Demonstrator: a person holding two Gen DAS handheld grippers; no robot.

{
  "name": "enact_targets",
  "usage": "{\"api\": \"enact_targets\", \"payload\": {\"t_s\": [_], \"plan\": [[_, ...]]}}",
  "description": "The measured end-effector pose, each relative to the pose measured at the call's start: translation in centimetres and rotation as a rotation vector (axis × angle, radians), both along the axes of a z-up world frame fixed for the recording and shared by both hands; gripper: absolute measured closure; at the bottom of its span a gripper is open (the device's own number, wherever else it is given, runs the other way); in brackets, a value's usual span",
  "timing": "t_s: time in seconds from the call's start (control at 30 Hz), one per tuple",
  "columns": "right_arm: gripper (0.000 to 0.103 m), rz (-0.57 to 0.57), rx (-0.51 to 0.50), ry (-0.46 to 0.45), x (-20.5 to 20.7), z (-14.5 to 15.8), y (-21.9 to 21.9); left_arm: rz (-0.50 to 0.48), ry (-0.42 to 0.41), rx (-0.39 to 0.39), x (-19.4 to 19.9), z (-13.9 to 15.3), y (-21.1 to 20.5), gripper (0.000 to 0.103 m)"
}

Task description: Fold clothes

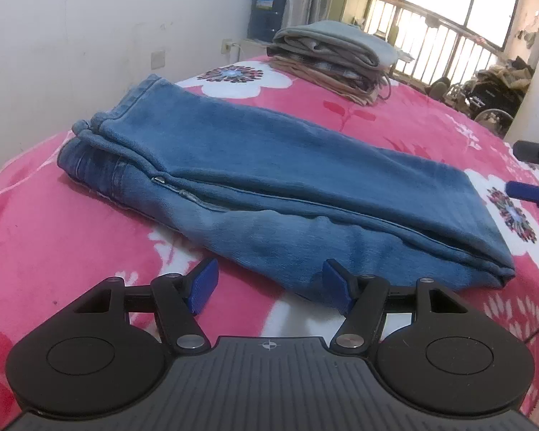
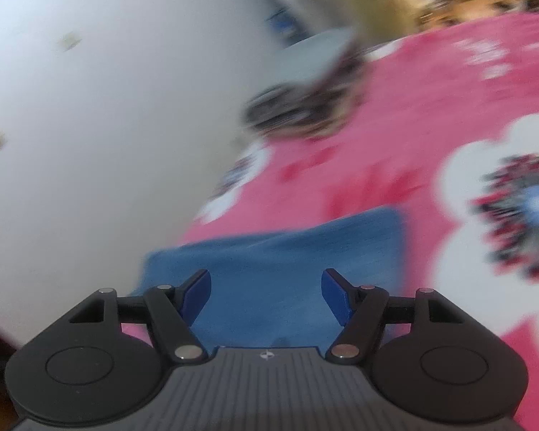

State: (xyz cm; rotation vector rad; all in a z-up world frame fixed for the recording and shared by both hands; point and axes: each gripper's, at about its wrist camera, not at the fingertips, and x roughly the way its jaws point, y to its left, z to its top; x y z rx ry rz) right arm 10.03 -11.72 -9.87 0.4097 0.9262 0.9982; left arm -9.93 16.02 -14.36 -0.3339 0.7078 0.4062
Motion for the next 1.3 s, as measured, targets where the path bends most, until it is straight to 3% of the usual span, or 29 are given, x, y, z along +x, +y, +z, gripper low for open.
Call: {"api": "enact_targets", "payload": {"t_s": [0.37, 0.57, 0.9, 1.17, 1.3], "plan": [[0.032, 0.405, -0.055, 0.125, -4.5, -1.3, 6.1, -0.014, 0.007, -0.008, -0.2, -0.3, 0.3, 0.039], [0.032, 0.513, -0.183, 0.170, -6.7, -2.5, 8.3, -0.023, 0.009, -0.004, -0.5, -0.2, 0.2, 0.039], [0.036, 0.229, -0.165, 0.252, -5.8, -3.3, 8.8, -0.039, 0.003, 0.035, -0.9, -0.2, 0.6, 0.039], [0.046, 0.019, -0.054, 0.537, -3.4, -7.1, 7.5, -0.150, -0.006, 0.129, -1.0, -0.2, -0.3, 0.039], [0.047, -0.039, 0.041, 0.610, -2.8, -7.9, 6.5, -0.246, -0.018, 0.217, -0.8, -0.2, -1.7, 0.039]]}}
